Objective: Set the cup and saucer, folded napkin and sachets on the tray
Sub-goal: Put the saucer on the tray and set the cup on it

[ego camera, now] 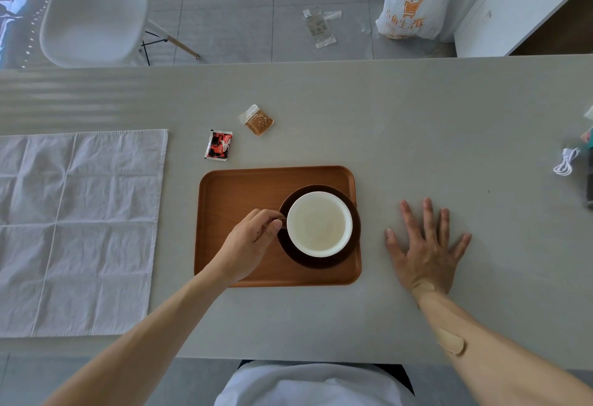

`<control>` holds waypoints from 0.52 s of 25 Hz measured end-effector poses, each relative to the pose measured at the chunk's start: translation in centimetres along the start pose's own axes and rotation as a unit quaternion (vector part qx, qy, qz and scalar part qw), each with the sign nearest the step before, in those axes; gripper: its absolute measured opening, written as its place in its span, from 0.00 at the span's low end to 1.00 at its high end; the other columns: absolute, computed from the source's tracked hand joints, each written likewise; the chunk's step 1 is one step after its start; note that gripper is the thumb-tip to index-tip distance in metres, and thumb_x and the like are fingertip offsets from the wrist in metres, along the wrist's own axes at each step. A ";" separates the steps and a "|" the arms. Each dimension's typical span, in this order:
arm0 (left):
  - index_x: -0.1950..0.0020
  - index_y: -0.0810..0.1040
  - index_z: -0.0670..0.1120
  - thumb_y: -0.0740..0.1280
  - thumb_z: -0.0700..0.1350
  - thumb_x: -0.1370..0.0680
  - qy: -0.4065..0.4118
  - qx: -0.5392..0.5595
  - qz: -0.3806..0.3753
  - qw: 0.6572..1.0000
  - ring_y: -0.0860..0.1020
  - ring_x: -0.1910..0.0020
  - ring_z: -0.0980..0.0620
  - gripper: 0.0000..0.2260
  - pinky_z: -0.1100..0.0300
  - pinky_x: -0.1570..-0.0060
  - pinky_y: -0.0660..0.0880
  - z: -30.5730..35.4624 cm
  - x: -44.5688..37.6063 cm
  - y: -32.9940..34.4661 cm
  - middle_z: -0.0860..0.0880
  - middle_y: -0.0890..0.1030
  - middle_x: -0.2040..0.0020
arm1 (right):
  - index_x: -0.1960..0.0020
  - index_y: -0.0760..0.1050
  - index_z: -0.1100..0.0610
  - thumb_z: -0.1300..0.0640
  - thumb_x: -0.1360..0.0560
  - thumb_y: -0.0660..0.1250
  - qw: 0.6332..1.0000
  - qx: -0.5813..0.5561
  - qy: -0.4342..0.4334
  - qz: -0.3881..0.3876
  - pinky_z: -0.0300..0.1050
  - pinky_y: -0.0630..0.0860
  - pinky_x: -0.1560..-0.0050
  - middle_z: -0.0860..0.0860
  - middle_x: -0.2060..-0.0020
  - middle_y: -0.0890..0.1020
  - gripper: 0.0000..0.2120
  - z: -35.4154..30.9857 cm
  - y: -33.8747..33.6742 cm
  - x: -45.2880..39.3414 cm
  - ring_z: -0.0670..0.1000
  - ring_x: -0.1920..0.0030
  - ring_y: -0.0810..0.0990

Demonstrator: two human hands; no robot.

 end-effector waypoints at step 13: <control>0.32 0.71 0.52 0.57 0.53 0.17 -0.071 0.099 0.090 0.988 0.78 0.44 0.57 0.15 0.62 0.45 0.76 -3.4 3.0 0.0 0.55 0.80 0.44 | 0.27 0.36 0.30 0.28 0.26 0.39 0.999 0.029 0.006 -0.036 0.70 0.35 0.28 0.43 0.21 0.44 0.30 0.5 1.2 -0.4 0.51 0.22 0.39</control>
Point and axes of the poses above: each hand's wrist, its own x-axis away from the middle knuckle, its own y-axis out of the palm, z = x × y, the point moved 10 cm from there along -x, towards the middle knuckle
